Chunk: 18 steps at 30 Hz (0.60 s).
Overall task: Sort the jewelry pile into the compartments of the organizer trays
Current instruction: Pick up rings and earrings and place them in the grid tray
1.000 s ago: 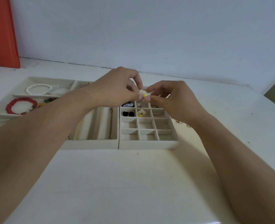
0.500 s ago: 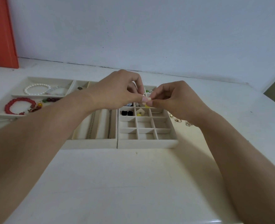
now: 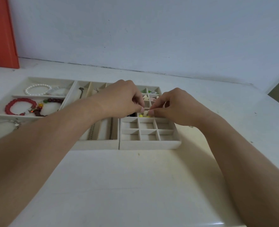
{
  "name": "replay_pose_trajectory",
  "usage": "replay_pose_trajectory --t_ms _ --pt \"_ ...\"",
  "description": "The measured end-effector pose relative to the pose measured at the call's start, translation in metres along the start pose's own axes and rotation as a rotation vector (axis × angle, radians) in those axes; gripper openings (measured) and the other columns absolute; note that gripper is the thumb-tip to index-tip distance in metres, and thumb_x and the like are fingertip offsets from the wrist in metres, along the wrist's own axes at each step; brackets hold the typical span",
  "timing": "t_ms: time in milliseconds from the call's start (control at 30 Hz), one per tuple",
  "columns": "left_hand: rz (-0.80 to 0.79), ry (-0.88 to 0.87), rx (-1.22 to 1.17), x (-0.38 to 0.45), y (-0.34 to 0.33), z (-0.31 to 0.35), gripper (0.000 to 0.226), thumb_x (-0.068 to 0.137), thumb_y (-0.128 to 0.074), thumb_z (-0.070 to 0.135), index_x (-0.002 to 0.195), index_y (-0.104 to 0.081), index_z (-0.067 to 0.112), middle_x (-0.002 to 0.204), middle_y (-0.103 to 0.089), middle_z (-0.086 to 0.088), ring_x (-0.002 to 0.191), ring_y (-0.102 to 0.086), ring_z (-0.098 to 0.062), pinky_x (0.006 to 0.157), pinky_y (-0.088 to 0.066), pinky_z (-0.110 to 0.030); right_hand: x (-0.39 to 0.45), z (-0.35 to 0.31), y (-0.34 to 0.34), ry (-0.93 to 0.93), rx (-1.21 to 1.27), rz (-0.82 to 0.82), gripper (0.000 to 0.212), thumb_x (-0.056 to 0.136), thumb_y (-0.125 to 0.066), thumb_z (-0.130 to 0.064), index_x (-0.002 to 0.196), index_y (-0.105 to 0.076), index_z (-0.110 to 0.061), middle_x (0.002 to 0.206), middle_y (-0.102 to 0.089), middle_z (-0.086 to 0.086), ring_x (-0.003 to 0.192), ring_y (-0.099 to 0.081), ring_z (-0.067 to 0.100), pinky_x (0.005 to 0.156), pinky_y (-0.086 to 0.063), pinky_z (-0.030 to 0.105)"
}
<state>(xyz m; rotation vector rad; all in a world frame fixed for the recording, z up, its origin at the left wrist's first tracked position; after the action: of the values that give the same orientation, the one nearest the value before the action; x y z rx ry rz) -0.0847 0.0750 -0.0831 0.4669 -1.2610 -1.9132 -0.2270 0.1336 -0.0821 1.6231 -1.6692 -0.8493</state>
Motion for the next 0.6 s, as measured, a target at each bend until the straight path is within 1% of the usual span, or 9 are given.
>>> replay_pose_trajectory --t_ms 67,100,200,267,367,467,533,600 --pt "-0.008 -0.005 0.003 0.0002 -0.0016 0.0009 0.002 0.084 -0.078 0.034 0.083 -0.077 0.034 0.070 -0.063 0.016 0.057 -0.055 0.010 0.051 -0.031 -0.012 0.0020 0.0006 -0.0011 0.013 -0.036 0.021 0.009 0.083 -0.081 -0.034 0.080 -0.078 -0.027 0.042 -0.048 -0.018 0.040 -0.043 0.000 0.038 -0.029 0.009" --pt "-0.009 -0.004 0.009 0.0001 -0.0019 0.0013 0.001 0.085 -0.078 0.033 0.084 -0.078 0.033 0.070 -0.062 0.016 0.058 -0.055 0.007 0.051 -0.031 -0.012 0.0026 0.0001 -0.0012 0.026 -0.053 0.034 0.008 0.082 -0.082 -0.035 0.078 -0.076 -0.030 0.045 -0.051 -0.018 0.043 -0.045 -0.001 0.040 -0.030 0.008" --pt "-0.004 0.007 0.018 0.0000 -0.0020 0.0009 0.002 0.086 -0.077 0.032 0.084 -0.078 0.032 0.070 -0.061 0.017 0.062 -0.055 0.002 0.053 -0.033 -0.015 0.0031 -0.0041 -0.0030 0.097 -0.086 0.062 0.013 0.080 -0.083 -0.033 0.080 -0.071 -0.038 0.068 -0.060 -0.014 0.056 -0.050 -0.007 0.050 -0.036 0.007" --pt "-0.003 0.014 0.024 0.0003 -0.0028 0.0008 0.002 0.086 -0.077 0.032 0.085 -0.078 0.031 0.072 -0.062 0.017 0.063 -0.055 0.002 0.053 -0.033 -0.015 0.0031 -0.0069 -0.0048 0.147 -0.087 0.070 0.014 0.080 -0.083 -0.031 0.082 -0.072 -0.040 0.073 -0.062 -0.013 0.061 -0.051 -0.007 0.054 -0.036 0.007" --pt "-0.004 0.019 0.032 0.0001 -0.0032 0.0017 0.003 0.086 -0.076 0.032 0.085 -0.078 0.032 0.076 -0.065 0.015 0.065 -0.055 0.002 0.053 -0.033 -0.014 0.0041 -0.0080 -0.0063 0.155 -0.090 0.072 0.010 0.081 -0.083 -0.033 0.079 -0.074 -0.036 0.071 -0.060 -0.012 0.058 -0.049 -0.005 0.053 -0.036 0.009" --pt "-0.003 0.027 0.028 -0.0002 -0.0028 0.0019 0.002 0.086 -0.076 0.031 0.085 -0.078 0.031 0.073 -0.065 0.015 0.065 -0.056 0.001 0.054 -0.033 -0.016 0.0056 -0.0060 -0.0039 0.117 -0.116 0.090 0.008 0.080 -0.083 -0.035 0.080 -0.076 -0.031 0.070 -0.060 -0.010 0.055 -0.049 -0.005 0.049 -0.036 0.011" --pt "0.002 0.034 0.029 -0.0004 -0.0026 0.0016 0.002 0.085 -0.076 0.031 0.084 -0.078 0.030 0.072 -0.065 0.015 0.066 -0.058 0.000 0.055 -0.035 -0.018 0.0063 -0.0051 -0.0038 0.103 -0.128 0.089 0.010 0.080 -0.083 -0.036 0.081 -0.077 -0.028 0.070 -0.061 -0.009 0.053 -0.050 -0.004 0.047 -0.036 0.012" --pt "0.013 0.041 0.024 -0.0005 -0.0024 0.0014 0.004 0.085 -0.077 0.031 0.081 -0.077 0.031 0.072 -0.065 0.015 0.067 -0.059 -0.001 0.055 -0.036 -0.020 0.0066 -0.0045 -0.0043 0.095 -0.160 0.089 0.013 0.081 -0.081 -0.039 0.079 -0.076 -0.028 0.073 -0.064 -0.008 0.054 -0.050 -0.001 0.046 -0.034 0.015"
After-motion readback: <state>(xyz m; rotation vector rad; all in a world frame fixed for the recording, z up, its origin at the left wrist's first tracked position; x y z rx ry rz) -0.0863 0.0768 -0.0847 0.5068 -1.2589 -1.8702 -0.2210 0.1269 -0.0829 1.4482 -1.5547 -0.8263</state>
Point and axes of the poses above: each hand's wrist, its own x-axis towards the middle knuckle, its own y-axis out of the back of the hand, z = x × y, the point moved 7 cm from there along x, towards the middle knuckle
